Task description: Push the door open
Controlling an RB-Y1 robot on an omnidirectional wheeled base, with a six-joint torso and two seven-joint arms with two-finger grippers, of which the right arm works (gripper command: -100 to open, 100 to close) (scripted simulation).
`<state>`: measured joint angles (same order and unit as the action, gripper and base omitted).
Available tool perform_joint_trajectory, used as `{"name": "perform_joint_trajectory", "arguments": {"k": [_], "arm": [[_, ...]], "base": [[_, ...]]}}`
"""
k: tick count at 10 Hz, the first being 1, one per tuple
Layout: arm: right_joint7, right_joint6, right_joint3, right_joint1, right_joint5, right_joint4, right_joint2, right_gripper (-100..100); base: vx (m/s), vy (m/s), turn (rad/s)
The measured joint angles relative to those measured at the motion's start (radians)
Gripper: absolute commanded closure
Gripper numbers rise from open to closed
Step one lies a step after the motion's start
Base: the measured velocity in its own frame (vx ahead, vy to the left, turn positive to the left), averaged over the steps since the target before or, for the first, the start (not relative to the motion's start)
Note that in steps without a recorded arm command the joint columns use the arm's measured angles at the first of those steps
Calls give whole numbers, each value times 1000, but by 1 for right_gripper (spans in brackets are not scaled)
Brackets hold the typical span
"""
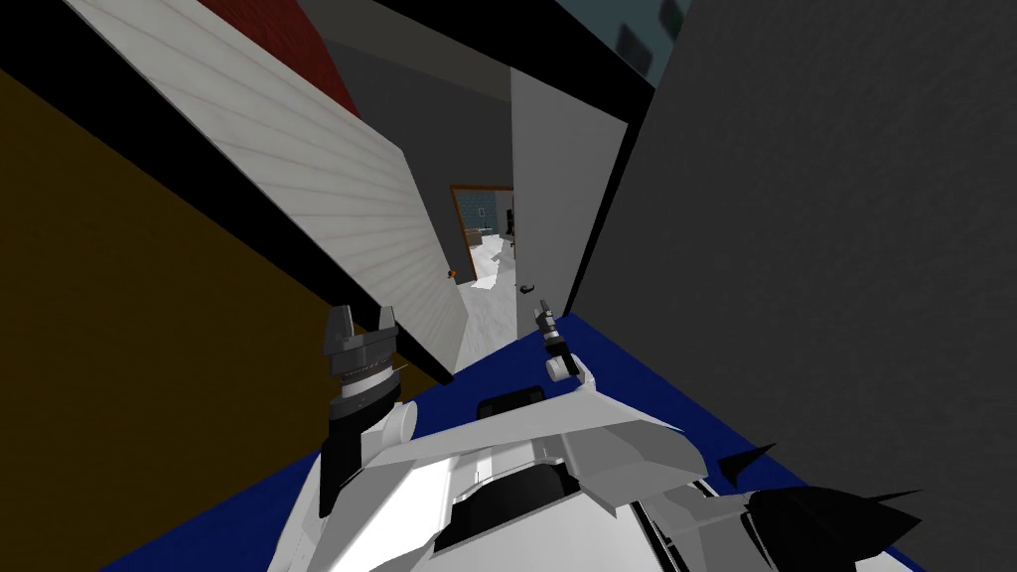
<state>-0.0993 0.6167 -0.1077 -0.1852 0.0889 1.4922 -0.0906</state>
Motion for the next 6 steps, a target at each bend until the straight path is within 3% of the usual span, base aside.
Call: {"name": "perform_joint_trajectory", "arguments": {"k": [6], "arm": [[9, 42, -14, 63, -1, -183, -9, -100]], "base": [[64, -92, 61]]}}
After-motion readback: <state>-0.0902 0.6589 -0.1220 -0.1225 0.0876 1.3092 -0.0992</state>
